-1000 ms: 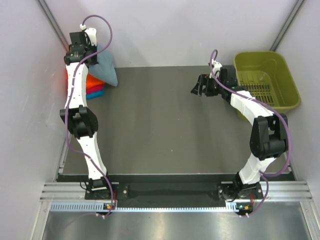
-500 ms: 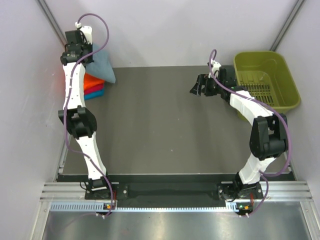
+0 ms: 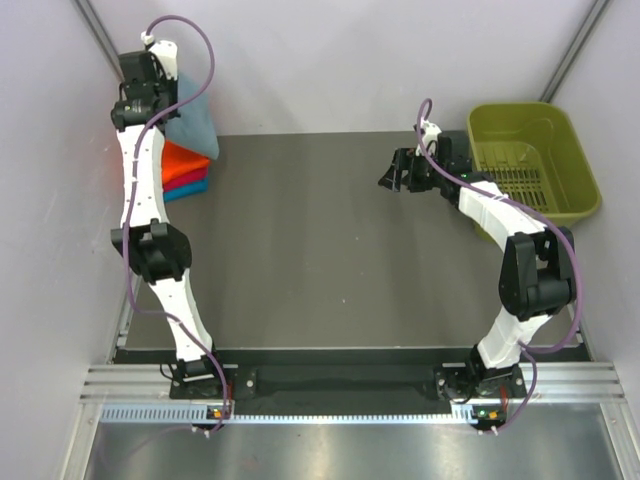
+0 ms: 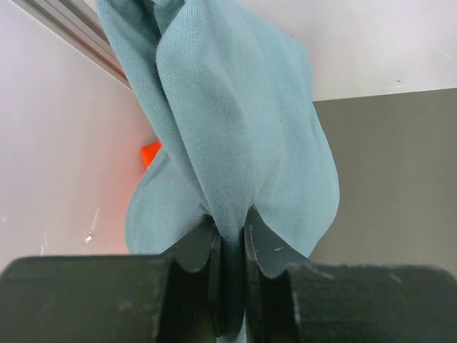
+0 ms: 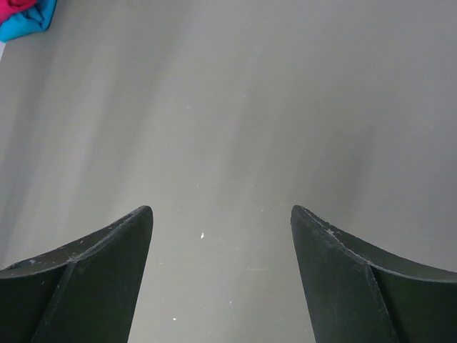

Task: Fold and stack the t-shirts
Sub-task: Neatly place the folded tshirt to the corner

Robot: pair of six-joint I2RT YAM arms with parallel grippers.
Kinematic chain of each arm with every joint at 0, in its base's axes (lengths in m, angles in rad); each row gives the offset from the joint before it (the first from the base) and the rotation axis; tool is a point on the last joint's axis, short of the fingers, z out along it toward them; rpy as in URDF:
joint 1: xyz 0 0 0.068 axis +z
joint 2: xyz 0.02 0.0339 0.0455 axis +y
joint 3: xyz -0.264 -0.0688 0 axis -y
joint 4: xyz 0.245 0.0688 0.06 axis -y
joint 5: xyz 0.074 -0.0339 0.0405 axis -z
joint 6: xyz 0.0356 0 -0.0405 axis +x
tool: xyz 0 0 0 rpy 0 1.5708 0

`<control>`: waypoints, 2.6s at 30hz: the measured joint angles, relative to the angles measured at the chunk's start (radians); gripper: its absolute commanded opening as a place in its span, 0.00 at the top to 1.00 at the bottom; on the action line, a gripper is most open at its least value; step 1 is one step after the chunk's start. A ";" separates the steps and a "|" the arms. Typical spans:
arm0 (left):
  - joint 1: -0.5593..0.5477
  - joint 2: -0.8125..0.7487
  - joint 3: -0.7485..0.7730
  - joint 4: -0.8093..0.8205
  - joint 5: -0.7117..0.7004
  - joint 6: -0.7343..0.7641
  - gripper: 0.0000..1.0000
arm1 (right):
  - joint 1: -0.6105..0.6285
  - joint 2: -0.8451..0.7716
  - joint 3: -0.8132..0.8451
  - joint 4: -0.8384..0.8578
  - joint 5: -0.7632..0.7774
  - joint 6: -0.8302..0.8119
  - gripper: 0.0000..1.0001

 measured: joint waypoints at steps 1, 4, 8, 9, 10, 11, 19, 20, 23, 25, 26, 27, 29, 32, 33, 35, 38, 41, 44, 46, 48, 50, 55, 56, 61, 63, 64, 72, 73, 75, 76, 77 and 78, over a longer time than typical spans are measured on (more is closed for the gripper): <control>0.000 -0.003 0.000 0.000 0.000 0.002 1.00 | 0.000 0.000 0.000 0.000 0.000 0.000 0.22; 0.000 -0.013 -0.011 0.000 -0.003 0.010 1.00 | 0.000 0.000 0.000 0.000 0.000 0.000 0.22; 0.002 -0.023 -0.060 0.000 -0.021 0.018 1.00 | 0.000 -0.001 -0.003 0.001 0.001 -0.002 0.22; 0.003 -0.023 -0.071 -0.002 -0.023 0.019 1.00 | 0.000 -0.004 -0.009 0.003 0.001 -0.003 0.22; 0.006 -0.023 -0.080 -0.004 -0.025 0.019 1.00 | 0.000 -0.008 -0.016 0.003 0.001 -0.004 0.22; 0.009 -0.023 -0.092 -0.007 -0.028 0.021 1.00 | 0.000 -0.012 -0.023 0.002 0.001 -0.004 0.22; 0.032 -0.023 -0.136 0.011 -0.106 0.065 1.00 | 0.000 -0.018 -0.034 0.001 0.003 -0.005 0.22; 0.032 -0.021 -0.143 0.021 -0.120 0.073 1.00 | 0.000 -0.018 -0.035 0.001 0.004 -0.005 0.22; 0.032 -0.001 -0.151 0.060 -0.158 0.098 1.00 | 0.000 -0.018 -0.035 0.001 0.004 -0.005 0.22; 0.032 0.026 -0.151 0.099 -0.180 0.118 1.00 | 0.000 -0.018 -0.039 0.002 0.005 -0.006 0.22; 0.032 0.040 -0.151 0.116 -0.188 0.126 1.00 | 0.000 -0.019 -0.044 0.002 0.005 -0.008 0.21; 0.032 0.058 -0.152 0.135 -0.201 0.137 1.00 | 0.000 -0.021 -0.049 -0.001 0.005 -0.012 0.21; 0.032 0.099 -0.152 0.175 -0.222 0.156 1.00 | 0.000 -0.022 -0.057 -0.001 0.009 -0.014 0.22; 0.032 0.153 -0.154 0.230 -0.255 0.187 1.00 | 0.000 -0.023 -0.063 -0.003 0.013 -0.021 0.21; 0.032 0.169 -0.154 0.252 -0.264 0.197 1.00 | 0.000 -0.024 -0.064 -0.002 0.014 -0.023 0.21; 0.032 0.197 -0.154 0.298 -0.291 0.219 1.00 | 0.000 -0.027 -0.069 -0.004 0.017 -0.025 0.21; 0.032 0.227 -0.151 0.364 -0.332 0.242 1.00 | 0.000 -0.033 -0.079 -0.003 0.021 -0.031 0.21; 0.032 0.248 -0.142 0.420 -0.365 0.250 1.00 | 0.000 -0.035 -0.082 -0.006 0.024 -0.031 0.21; 0.032 0.254 -0.141 0.474 -0.399 0.261 1.00 | 0.000 -0.035 -0.082 -0.006 0.027 -0.032 0.21; 0.032 0.254 -0.141 0.517 -0.415 0.277 0.99 | 0.000 -0.035 -0.082 -0.006 0.029 -0.033 0.21; 0.032 0.254 -0.142 0.555 -0.422 0.303 0.98 | 0.000 -0.035 -0.082 -0.006 0.031 -0.034 0.21; 0.032 0.254 -0.145 0.596 -0.431 0.333 0.98 | 0.001 -0.035 -0.082 -0.006 0.031 -0.035 0.21; 0.032 0.254 -0.193 0.663 -0.467 0.381 0.96 | 0.005 -0.035 -0.082 -0.006 0.031 -0.040 0.21; 0.032 0.254 -0.211 0.669 -0.475 0.385 0.96 | 0.008 -0.035 -0.082 -0.007 0.031 -0.042 0.21; 0.035 0.261 -0.265 0.667 -0.501 0.395 0.96 | 0.012 -0.035 -0.082 -0.007 0.035 -0.048 0.21; 0.035 0.267 -0.268 0.667 -0.509 0.398 0.96 | 0.012 -0.035 -0.082 -0.007 0.035 -0.049 0.21; 0.035 0.268 -0.270 0.666 -0.510 0.399 0.96 | 0.012 -0.035 -0.083 -0.007 0.036 -0.049 0.21; 0.036 0.268 -0.266 0.647 -0.510 0.383 1.00 | 0.013 -0.035 -0.085 -0.007 0.038 -0.049 0.21; 0.034 0.268 -0.259 0.632 -0.507 0.372 1.00 | 0.013 -0.035 -0.085 -0.007 0.038 -0.049 0.21; 0.030 0.266 -0.238 0.591 -0.488 0.343 1.00 | 0.013 -0.035 -0.085 -0.007 0.038 -0.049 0.21; 0.027 0.261 -0.230 0.568 -0.476 0.325 1.00 | 0.013 -0.035 -0.085 -0.006 0.038 -0.049 0.21; 0.022 0.251 -0.227 0.542 -0.459 0.307 1.00 | 0.013 -0.035 -0.086 -0.006 0.039 -0.049 0.21; 0.016 0.236 -0.226 0.513 -0.439 0.286 1.00 | 0.013 -0.035 -0.086 -0.006 0.038 -0.049 0.21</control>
